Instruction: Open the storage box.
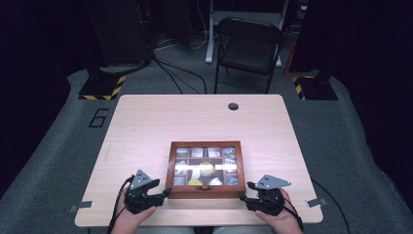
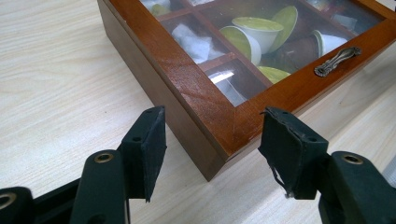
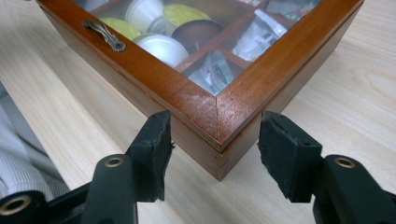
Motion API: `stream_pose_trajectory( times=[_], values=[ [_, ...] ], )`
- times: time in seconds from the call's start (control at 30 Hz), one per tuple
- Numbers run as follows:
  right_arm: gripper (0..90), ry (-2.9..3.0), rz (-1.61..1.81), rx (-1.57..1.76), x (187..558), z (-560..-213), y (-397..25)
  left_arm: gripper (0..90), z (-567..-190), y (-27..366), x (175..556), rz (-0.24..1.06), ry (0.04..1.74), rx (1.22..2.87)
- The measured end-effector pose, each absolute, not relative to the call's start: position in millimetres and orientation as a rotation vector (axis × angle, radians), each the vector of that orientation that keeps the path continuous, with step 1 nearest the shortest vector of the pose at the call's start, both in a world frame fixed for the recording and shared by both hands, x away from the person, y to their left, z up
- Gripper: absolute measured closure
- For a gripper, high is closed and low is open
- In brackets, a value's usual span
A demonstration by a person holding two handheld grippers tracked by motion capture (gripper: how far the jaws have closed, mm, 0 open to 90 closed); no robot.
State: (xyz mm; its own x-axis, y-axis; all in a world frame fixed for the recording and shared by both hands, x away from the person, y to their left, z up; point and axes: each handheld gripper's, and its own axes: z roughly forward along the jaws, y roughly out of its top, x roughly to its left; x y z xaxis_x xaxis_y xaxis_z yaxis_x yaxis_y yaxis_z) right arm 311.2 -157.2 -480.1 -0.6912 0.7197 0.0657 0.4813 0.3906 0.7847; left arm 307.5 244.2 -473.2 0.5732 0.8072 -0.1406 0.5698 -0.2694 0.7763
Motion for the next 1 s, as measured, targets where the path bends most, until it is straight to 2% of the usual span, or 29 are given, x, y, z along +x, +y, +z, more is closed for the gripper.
stream_pose_trajectory(
  times=[0.5, 1.0],
  values=[
    [52.1, 2.421, 1.125, 1.042, 316.7, -488.1, -155.0, 40.4, -472.3, 245.6, 308.6, 0.360, 1.098, 1.962],
    [54.1, 2.401, 1.181, 1.019, 316.4, -481.0, -157.2, 42.8, -470.8, 244.8, 304.9, 0.343, 1.086, 1.960]
  ],
)
